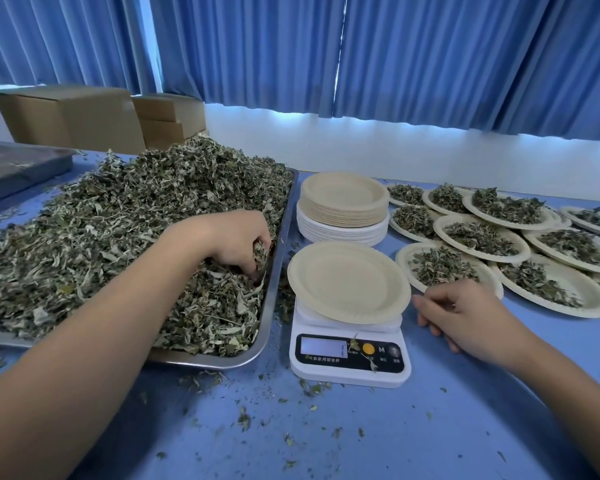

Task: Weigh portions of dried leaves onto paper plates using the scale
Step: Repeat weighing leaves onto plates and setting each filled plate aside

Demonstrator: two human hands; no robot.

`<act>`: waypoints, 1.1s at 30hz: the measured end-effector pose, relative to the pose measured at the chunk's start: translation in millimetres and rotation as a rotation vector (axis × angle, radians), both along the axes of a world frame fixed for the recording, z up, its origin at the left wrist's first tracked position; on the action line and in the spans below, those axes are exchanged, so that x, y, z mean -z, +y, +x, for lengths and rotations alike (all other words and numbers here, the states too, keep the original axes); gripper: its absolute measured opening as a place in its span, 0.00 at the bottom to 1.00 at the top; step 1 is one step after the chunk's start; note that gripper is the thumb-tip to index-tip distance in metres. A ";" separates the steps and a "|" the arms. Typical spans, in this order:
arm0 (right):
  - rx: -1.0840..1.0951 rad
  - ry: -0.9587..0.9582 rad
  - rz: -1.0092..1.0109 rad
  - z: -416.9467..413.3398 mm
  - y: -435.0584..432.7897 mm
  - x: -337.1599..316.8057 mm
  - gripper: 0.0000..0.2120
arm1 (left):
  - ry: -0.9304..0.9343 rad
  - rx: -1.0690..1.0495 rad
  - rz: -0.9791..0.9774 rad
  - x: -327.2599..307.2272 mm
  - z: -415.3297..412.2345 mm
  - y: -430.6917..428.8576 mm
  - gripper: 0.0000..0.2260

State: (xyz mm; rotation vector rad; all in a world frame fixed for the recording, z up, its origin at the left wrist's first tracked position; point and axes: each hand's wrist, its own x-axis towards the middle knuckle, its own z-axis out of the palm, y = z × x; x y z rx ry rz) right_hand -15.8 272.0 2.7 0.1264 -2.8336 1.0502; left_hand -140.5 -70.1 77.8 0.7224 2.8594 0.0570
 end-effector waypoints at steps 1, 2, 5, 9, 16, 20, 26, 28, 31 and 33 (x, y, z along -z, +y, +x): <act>0.002 0.001 -0.004 0.1 0.0 0.1 0.19 | 0.013 -0.014 0.030 -2.8 -1.5 -2.5 0.23; 0.003 0.001 -0.007 0.2 -0.1 0.0 0.19 | 0.025 -0.026 0.065 -5.7 -2.8 -5.4 0.24; 0.009 -0.002 -0.009 0.6 -0.6 -0.4 0.19 | 0.072 -0.035 0.182 -15.7 -3.9 -12.3 0.23; 0.015 -0.003 -0.005 1.1 -2.7 -1.6 0.19 | 0.035 -0.073 0.556 -24.7 4.7 -6.6 0.12; -0.001 -0.024 -0.008 2.6 -4.5 -4.2 0.19 | -0.234 0.105 0.788 -6.5 25.4 41.2 0.19; -0.007 -0.025 -0.010 3.4 -4.9 -5.1 0.19 | -0.039 0.147 0.717 -15.4 25.2 33.8 0.13; -0.010 -0.016 -0.006 3.5 -5.3 -4.7 0.19 | -0.270 -0.076 -0.107 -38.3 22.1 -6.3 0.33; -0.002 -0.016 -0.008 3.5 -5.1 -3.8 0.19 | -0.253 -0.109 -0.249 -30.0 23.9 -3.7 0.37; -0.004 -0.013 -0.005 2.3 -4.3 -3.5 0.19 | -0.227 -0.054 -0.349 -14.2 22.1 7.4 0.33; -0.006 -0.007 -0.002 2.1 -4.4 -3.9 0.19 | -0.221 -0.061 -0.339 -7.4 19.7 13.0 0.29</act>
